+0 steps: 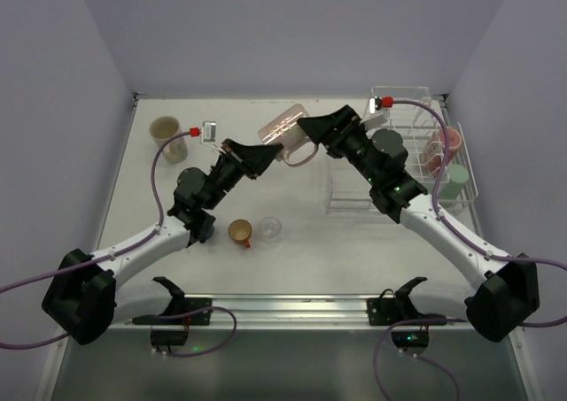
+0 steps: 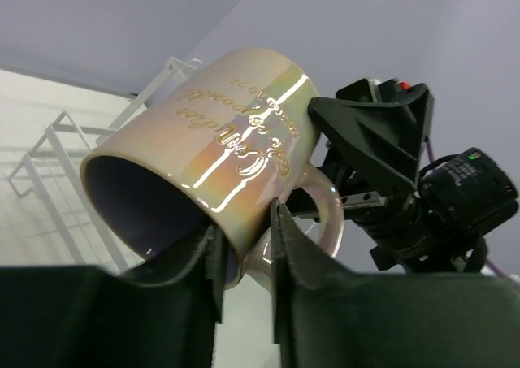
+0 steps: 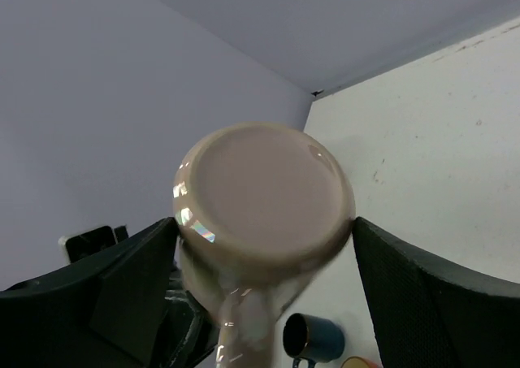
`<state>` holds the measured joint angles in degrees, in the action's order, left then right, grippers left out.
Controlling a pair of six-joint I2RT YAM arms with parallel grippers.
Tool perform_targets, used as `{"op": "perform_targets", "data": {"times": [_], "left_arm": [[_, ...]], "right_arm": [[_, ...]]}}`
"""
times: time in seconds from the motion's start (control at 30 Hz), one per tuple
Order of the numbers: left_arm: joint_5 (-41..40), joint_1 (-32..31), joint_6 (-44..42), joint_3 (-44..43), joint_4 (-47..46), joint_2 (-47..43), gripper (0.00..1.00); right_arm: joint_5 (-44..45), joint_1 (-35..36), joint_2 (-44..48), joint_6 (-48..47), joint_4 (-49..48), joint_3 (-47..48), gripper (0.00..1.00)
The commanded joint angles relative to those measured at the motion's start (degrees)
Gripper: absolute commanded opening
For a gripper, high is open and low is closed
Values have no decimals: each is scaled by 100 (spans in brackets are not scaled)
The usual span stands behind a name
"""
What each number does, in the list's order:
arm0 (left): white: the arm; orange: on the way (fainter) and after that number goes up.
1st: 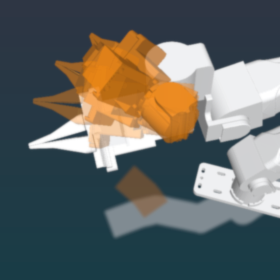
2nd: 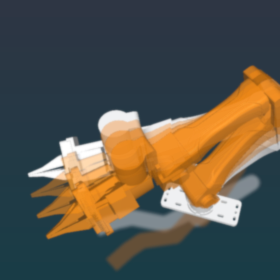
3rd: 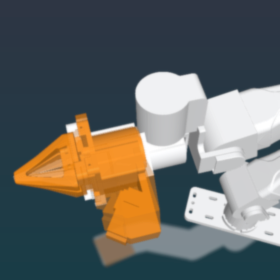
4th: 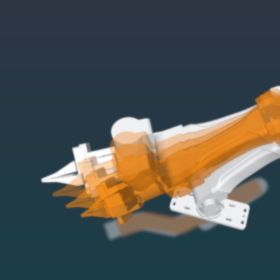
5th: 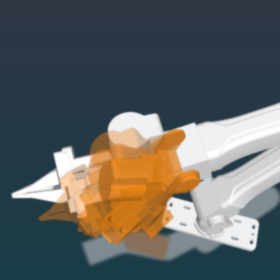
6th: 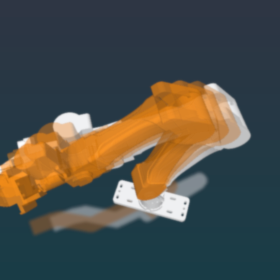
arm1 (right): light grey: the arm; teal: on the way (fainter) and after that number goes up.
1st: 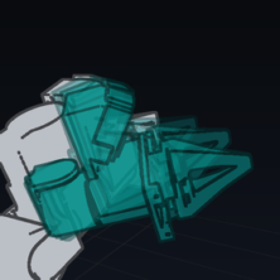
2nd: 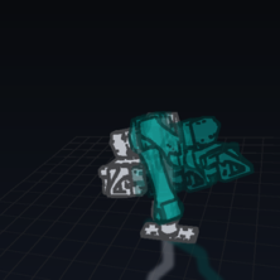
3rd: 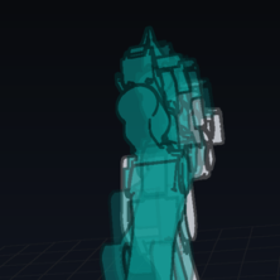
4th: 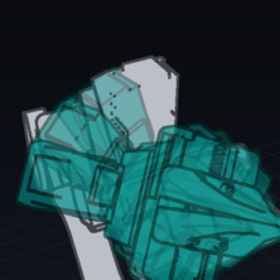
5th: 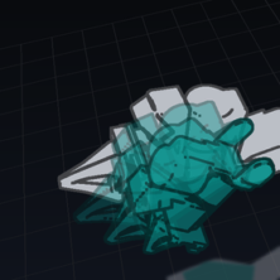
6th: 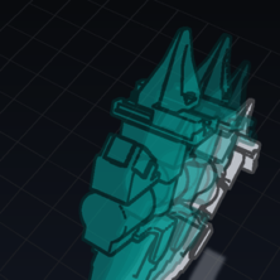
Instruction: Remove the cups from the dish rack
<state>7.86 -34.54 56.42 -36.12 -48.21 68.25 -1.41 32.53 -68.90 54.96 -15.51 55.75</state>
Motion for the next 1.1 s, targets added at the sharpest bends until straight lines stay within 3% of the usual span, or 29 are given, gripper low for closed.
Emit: {"op": "perform_targets", "data": {"times": [0.0, 0.07, 0.1, 0.23, 0.27, 0.5, 0.57, 0.73, 0.9, 1.07], "left_arm": [[-20, -26, -499, -211, -717, -312, 11], [-91, -26, -649, -290, -550, -469, 0], [-161, -26, -807, -325, -463, -523, 0], [-556, -26, -1291, -667, 492, -804, 0], [-688, -26, -1431, -773, 714, -883, 0], [-1998, -26, -2677, -1897, 3382, -630, 0], [-2226, -26, -2917, -2538, 4009, -278, 0], [-2798, 18, -3734, -4577, 6768, 1046, 0], [-2545, 518, -4095, -6132, 8438, 2191, 0], [-2236, 1080, -4192, -7004, 9179, 3299, 0]], "right_arm": [[-764, 60, -105, 533, -971, -2, 37], [-904, 51, -176, 674, -1042, -11, 38], [-948, 51, -202, 700, -1042, -11, 41], [-1177, 60, -316, 587, -754, 181, 79], [-1238, 60, -351, 543, -630, 226, 98], [-941, 51, -27, 86, -85, 129, 99], [-695, 77, 201, -195, 222, 86, 99], [-45, 244, 606, -1030, 1214, 85, 99], [132, 569, 896, -1479, 1962, 24, 99], [571, 903, 1405, -1716, 2280, -143, 99]]}}
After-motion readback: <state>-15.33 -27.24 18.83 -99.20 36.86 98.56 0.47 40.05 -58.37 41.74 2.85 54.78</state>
